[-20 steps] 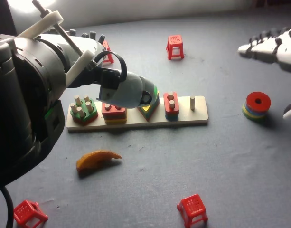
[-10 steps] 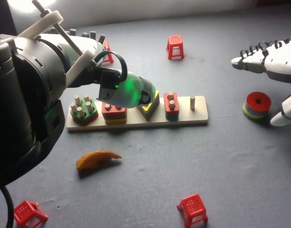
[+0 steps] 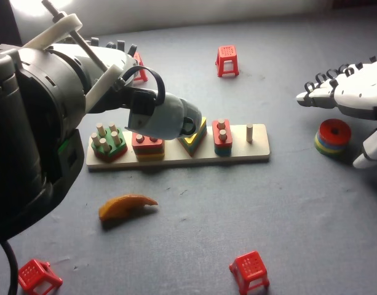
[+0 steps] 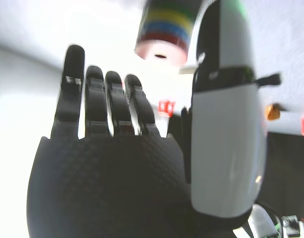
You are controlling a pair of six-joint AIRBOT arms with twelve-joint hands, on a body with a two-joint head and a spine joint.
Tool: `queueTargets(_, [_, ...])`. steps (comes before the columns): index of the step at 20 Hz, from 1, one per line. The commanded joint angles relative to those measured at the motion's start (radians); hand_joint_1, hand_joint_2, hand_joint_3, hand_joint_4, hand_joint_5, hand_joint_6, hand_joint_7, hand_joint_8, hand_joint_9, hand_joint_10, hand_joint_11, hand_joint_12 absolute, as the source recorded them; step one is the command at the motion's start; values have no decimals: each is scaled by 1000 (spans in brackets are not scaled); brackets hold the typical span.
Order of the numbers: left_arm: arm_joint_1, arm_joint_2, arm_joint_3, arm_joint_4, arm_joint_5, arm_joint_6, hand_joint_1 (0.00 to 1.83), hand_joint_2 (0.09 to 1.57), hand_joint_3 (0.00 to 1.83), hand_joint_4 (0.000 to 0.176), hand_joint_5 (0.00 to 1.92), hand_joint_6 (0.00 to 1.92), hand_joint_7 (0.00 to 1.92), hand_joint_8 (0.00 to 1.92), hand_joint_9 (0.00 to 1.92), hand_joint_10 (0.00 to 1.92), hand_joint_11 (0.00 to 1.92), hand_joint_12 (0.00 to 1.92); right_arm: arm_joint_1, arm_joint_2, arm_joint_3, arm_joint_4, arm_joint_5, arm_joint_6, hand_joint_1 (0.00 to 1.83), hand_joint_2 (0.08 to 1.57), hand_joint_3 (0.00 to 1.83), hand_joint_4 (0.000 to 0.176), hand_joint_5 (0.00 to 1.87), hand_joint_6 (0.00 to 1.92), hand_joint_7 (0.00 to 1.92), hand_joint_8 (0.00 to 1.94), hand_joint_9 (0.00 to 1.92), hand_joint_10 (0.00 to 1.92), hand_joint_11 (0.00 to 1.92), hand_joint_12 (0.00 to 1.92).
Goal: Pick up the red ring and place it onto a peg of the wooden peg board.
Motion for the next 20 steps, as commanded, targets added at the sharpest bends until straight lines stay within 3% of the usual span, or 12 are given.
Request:
queueTargets(1, [-10,-3,1,94,3,1,0,1129,8,0,10,4,0,0,0,0,7,3,3,1,10,-22,-44,-4,1173,912,12,0,133,22,94,11,157,42,0,1180])
queueTargets(3, [-8,-3,1,94,3,1,0,1121,3,0,0,0,0,0,0,0,0,0,2,-10,20,-22,-46,-20,1224,958,29,0,194,34,163,23,222,64,0,1254])
queueTargets(4, [-8,-3,1,94,3,1,0,1129,7,0,2,1,0,0,0,0,0,0,0,-15,23,-22,-46,-33,1312,955,12,0,390,52,409,31,399,106,0,1397])
queueTargets(7, [-8,-3,0,94,3,1,0,1131,7,0,0,0,0,0,0,0,1,0,3,-22,25,-22,-46,-45,1261,977,16,0,491,70,548,50,505,132,81,1405])
queueTargets(9, [-8,-3,0,93,3,1,0,1145,12,0,5,2,0,0,0,0,0,0,6,-25,25,-22,-45,-46,1217,1002,16,0,647,109,745,86,692,193,321,1340])
queueTargets(11, [-8,-3,0,93,3,1,0,1145,12,0,5,2,0,0,0,0,0,0,6,-30,25,-22,-44,-48,1217,1002,16,0,647,109,745,86,692,193,321,1340])
queueTargets(12, [-8,-3,0,93,3,1,0,1164,20,0,9,3,0,0,0,0,5,2,7,-31,25,-22,-44,-48,1158,1136,0,0,849,887,936,128,870,264,539,1328])
queueTargets(13, [-7,-3,0,93,3,1,0,1175,23,0,3,1,0,0,0,0,0,0,8,-33,25,-22,-44,-48,1341,1084,0,0,949,937,1100,575,968,893,765,1260])
queueTargets(14, [-7,-3,0,93,3,1,0,1180,24,0,9,3,0,0,0,0,3,1,8,-34,25,-22,-44,-48,1374,1084,2,0,952,989,1090,744,970,1051,818,1243])
queueTargets(15, [-7,-3,0,93,3,1,0,1179,20,0,4,0,0,0,0,0,0,0,9,-35,25,-22,-44,-49,1378,1097,1,0,934,1040,1054,833,948,1131,825,1233])
queueTargets(16, [-7,-3,0,93,3,1,0,1179,17,0,12,4,0,0,0,0,0,0,9,-35,25,-22,-44,-50,1385,1079,0,0,977,972,1096,747,995,1077,879,1190])
queueTargets(20, [-7,-3,0,93,3,1,0,1187,15,0,11,2,0,0,0,0,2,1,9,-35,25,-22,-45,-54,1383,1083,1,0,951,1016,1082,762,991,1091,867,1195])
